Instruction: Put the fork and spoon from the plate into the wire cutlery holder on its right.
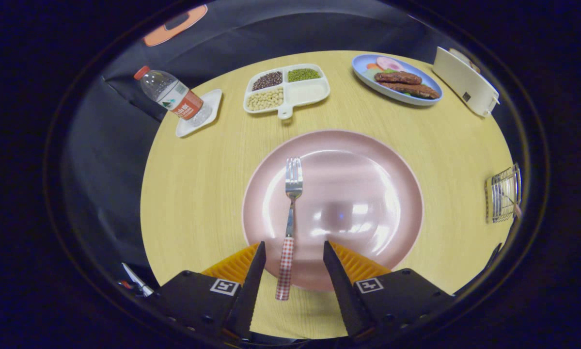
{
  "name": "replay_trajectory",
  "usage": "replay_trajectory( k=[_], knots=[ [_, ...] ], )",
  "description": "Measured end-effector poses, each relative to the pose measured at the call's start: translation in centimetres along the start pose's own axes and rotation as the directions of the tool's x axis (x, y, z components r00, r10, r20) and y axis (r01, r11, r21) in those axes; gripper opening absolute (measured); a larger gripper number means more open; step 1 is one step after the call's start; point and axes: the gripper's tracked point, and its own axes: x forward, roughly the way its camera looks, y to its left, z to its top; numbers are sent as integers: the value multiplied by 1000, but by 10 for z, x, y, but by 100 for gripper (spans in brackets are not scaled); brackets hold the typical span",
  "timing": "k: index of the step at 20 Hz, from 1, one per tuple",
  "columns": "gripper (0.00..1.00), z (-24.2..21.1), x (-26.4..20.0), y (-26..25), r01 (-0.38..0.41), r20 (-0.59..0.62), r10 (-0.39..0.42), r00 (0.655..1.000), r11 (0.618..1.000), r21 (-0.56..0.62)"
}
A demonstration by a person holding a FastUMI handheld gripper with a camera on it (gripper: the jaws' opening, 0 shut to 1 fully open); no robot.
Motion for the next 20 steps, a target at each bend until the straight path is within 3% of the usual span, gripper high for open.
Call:
replay_trajectory(
  k=[2,5,8,10,15,16,20],
  knots=[
    [52,-4,7,-3,24,-5,-24,1000,999,37],
    [38,-14,12,6,2,-32,-1,999,1000,20],
    [38,-13,14,2,20,-30,-20,999,1000,5],
    [12,-22,21,-4,33,-52,-32,998,999,18],
    [11,-21,-5,-10,-1,-30,0,1000,999,-49],
    [3,-25,-14,-13,1,-32,-2,999,999,-48],
    [2,-22,-41,-34,-5,-13,4,1000,996,-93]
  ],
)
